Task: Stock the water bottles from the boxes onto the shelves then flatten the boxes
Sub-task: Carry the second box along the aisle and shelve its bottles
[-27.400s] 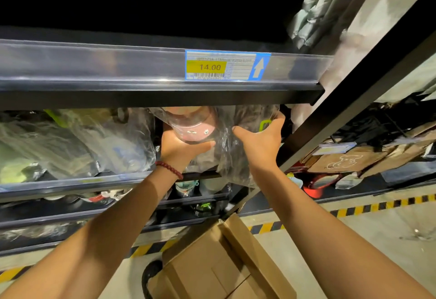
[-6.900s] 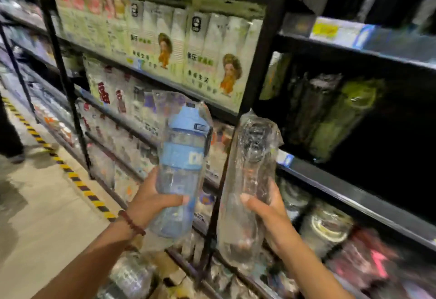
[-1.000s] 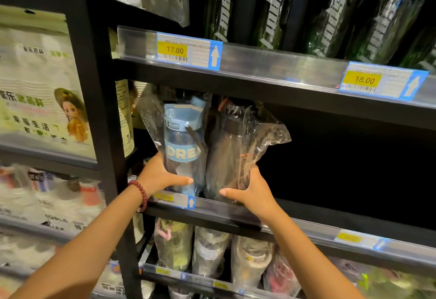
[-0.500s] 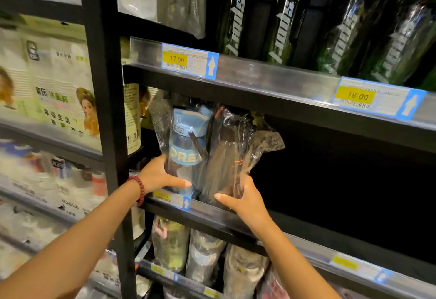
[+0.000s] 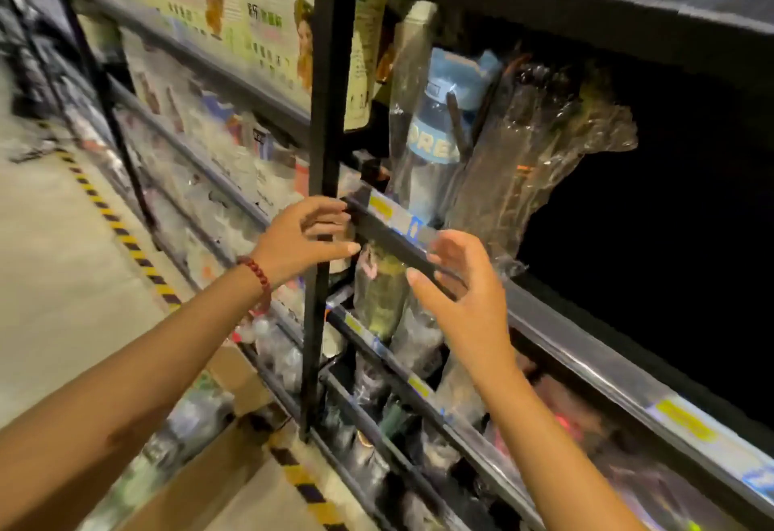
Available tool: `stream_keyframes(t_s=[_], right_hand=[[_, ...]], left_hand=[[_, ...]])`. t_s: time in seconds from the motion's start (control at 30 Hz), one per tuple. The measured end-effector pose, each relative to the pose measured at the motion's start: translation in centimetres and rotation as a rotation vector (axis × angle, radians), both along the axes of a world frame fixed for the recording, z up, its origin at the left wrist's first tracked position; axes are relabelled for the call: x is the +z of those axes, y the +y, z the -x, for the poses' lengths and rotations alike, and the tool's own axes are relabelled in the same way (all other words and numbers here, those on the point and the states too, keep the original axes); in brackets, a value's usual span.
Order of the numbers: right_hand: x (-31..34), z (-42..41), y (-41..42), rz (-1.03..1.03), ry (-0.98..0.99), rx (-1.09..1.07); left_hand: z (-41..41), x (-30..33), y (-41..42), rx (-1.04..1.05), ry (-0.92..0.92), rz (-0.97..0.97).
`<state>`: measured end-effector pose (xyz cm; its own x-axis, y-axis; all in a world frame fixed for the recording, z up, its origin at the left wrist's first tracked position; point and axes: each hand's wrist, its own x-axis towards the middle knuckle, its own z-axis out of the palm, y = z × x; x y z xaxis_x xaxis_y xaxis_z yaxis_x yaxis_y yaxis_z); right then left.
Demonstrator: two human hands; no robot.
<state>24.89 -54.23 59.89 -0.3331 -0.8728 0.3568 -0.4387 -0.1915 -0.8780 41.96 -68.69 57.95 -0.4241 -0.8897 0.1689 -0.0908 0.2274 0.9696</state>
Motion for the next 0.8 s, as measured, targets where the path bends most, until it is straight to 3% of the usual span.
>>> stream_keyframes(t_s=[0.3, 0.57, 0.8], right_hand=[[-11.0, -11.7, -5.0, -0.622, -0.026, 0.569], [-21.0, -23.3, -7.4, -0.966, 0.186, 0.757], [-27.3, -31.1, -11.6, -1.158, 0.254, 0.807]], left_hand=[[-15.8, -12.0, 9.6, 0.457, -0.317, -0.386], [-26.7, -21.3, 16.4, 0.763, -0.312, -0.792], [-33.3, -27.7, 13.4, 0.889, -0.207, -0.999]])
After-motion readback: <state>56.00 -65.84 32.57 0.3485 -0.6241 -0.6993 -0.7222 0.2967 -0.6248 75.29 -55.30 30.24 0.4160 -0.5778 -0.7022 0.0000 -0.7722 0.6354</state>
